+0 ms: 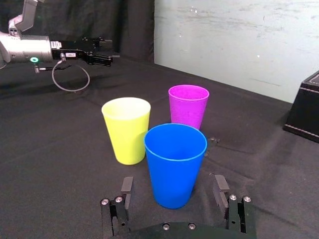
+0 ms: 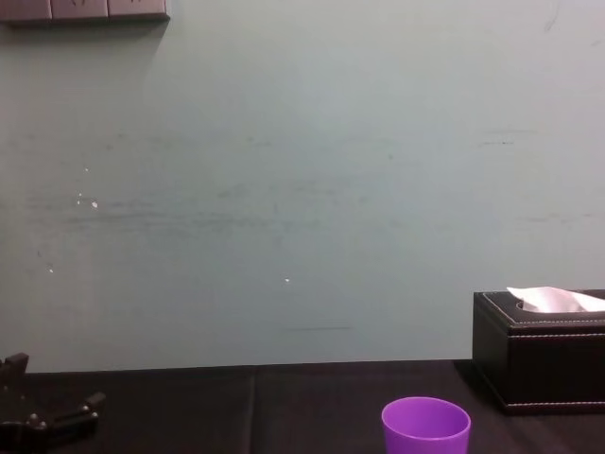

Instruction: Stack the three plastic cups sequentially using one hand.

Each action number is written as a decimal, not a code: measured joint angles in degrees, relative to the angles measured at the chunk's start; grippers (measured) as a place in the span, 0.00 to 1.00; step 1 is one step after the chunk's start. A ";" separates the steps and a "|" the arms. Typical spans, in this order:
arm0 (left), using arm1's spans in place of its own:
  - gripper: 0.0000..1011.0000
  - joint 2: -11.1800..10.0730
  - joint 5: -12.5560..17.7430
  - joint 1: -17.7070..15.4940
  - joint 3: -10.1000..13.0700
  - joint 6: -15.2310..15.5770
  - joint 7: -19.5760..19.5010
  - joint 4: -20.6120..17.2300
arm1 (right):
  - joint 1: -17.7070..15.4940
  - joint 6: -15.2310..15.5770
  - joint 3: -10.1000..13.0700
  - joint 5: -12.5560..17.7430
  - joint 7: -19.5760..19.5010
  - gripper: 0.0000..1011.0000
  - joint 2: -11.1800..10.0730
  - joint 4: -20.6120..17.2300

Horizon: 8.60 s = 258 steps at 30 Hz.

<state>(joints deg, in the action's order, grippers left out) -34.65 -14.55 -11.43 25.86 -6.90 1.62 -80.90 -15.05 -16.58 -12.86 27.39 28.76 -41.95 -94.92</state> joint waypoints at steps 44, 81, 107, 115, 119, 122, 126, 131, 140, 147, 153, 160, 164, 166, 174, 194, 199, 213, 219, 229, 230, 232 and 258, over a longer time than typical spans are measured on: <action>1.00 0.00 0.00 0.00 0.00 0.00 0.00 0.00 | 10.37 5.45 -2.90 -5.11 4.01 0.99 8.07 6.66; 1.00 0.00 0.00 0.00 0.00 0.00 0.00 0.00 | 10.03 5.15 -2.72 -4.94 3.86 0.72 7.88 6.40; 1.00 0.00 0.00 0.00 0.00 0.00 0.00 0.00 | 8.81 17.24 2.16 -2.59 -1.39 0.72 4.07 -10.25; 1.00 0.00 0.00 0.00 0.00 0.00 0.00 0.00 | 13.41 20.52 0.12 -3.42 -2.54 0.72 4.85 -10.63; 1.00 0.00 0.00 0.00 0.00 0.00 0.00 0.00 | 15.90 21.31 -1.26 -4.05 -2.72 0.72 5.71 -9.87; 1.00 0.00 0.00 0.00 0.00 0.00 0.00 0.00 | 18.50 21.91 -2.86 -4.74 -2.84 0.72 6.77 -8.56; 1.00 0.00 0.00 0.00 0.00 0.00 0.00 0.00 | 21.44 22.44 -4.73 -5.76 -2.90 0.72 8.18 -6.34; 1.00 0.00 0.00 0.00 0.00 0.00 0.00 0.00 | 24.68 22.85 -6.77 -6.76 -2.82 0.72 9.80 -3.23; 1.00 0.00 0.00 0.00 0.00 0.00 0.00 0.00 | 29.81 22.98 -9.95 -8.58 -1.88 0.72 12.66 2.81; 1.00 0.00 0.00 0.00 0.00 0.00 0.00 0.00 | 31.69 22.49 -11.44 -9.58 -1.30 0.72 13.83 5.31; 1.00 0.00 0.00 0.00 0.00 0.00 0.00 0.00 | 32.42 22.35 -12.03 -10.13 -1.13 0.72 14.30 6.46; 1.00 0.00 0.00 0.00 0.00 0.00 0.00 0.00 | 33.01 22.10 -12.41 -10.58 -0.92 0.72 14.73 7.89; 1.00 0.00 0.00 0.00 0.00 0.00 0.00 0.00 | 33.27 21.94 -12.58 -10.72 -0.82 0.72 14.98 8.69; 1.00 0.00 0.00 0.00 0.00 0.00 0.00 0.00 | 33.38 21.90 -12.63 -10.75 -0.75 0.72 15.10 9.15; 1.00 0.00 0.00 0.00 0.00 0.00 0.00 0.00 | 33.44 21.84 -12.56 -10.22 -0.16 0.72 15.39 10.18; 1.00 0.00 0.00 0.00 0.00 0.00 0.00 0.00 | 33.36 21.92 -12.51 -10.17 -0.19 0.87 15.35 10.10; 1.00 0.00 0.00 0.00 0.00 0.00 0.00 0.00 | 33.36 21.92 -12.51 -10.19 -0.21 0.98 15.33 10.08; 1.00 0.00 0.00 0.00 0.00 0.00 0.00 0.00 | 33.31 21.87 -12.49 -10.24 -0.29 0.99 15.28 9.94; 1.00 0.00 0.00 0.00 0.00 0.00 0.00 0.00 | 32.05 20.41 -11.49 -9.24 0.38 0.99 14.05 8.28; 1.00 0.00 0.00 0.00 0.00 0.00 0.00 0.00 | 26.80 16.88 -8.31 -4.38 4.11 0.99 8.81 4.73; 1.00 0.00 0.00 0.00 0.00 0.00 0.00 0.00 | 26.45 16.66 -8.12 -3.98 4.38 0.99 8.47 4.59; 1.00 0.00 0.00 0.00 0.00 0.00 0.00 0.00 | 25.67 16.17 -7.76 -3.03 5.14 0.99 7.71 4.31; 1.00 0.00 0.00 -0.01 0.00 0.00 0.00 0.00 | 19.76 12.70 -10.85 -1.91 9.77 0.99 1.54 1.84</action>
<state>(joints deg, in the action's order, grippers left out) -34.65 -14.55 -11.44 25.86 -6.91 1.62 -80.90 4.71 -3.88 -23.70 25.47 38.53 -40.41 -93.07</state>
